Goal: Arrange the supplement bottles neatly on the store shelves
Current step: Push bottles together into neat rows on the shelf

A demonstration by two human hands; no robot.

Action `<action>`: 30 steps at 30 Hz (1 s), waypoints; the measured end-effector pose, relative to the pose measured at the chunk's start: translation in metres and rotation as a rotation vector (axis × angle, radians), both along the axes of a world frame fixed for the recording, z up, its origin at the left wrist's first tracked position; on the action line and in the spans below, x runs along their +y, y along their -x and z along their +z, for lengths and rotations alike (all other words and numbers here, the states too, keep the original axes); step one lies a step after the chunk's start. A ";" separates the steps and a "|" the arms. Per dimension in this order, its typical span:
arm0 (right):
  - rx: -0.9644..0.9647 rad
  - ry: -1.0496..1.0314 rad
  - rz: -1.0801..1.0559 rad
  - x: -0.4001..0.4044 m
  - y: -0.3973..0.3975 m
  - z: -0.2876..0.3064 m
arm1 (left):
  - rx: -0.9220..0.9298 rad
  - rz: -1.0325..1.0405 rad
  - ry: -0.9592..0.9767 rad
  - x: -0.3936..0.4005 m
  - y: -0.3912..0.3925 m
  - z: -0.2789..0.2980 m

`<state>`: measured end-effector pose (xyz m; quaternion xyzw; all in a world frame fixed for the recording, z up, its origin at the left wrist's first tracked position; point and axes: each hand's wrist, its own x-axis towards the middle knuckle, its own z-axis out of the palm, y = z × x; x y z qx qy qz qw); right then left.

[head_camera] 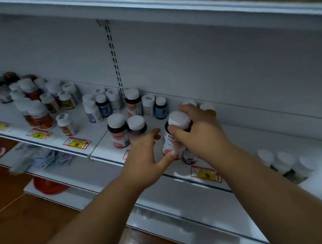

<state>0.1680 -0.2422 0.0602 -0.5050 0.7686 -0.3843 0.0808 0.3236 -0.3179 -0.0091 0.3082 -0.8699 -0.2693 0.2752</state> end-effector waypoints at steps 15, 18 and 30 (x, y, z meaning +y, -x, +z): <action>-0.050 -0.304 -0.200 -0.085 -0.039 -0.054 | -0.594 -0.289 0.585 -0.152 -0.015 0.011; -0.068 -0.276 -0.207 -0.087 -0.041 -0.055 | -0.559 -0.300 0.655 -0.159 -0.014 0.007; 0.231 -0.081 -0.392 -0.079 0.005 -0.025 | -0.486 -0.339 0.589 -0.161 -0.018 0.007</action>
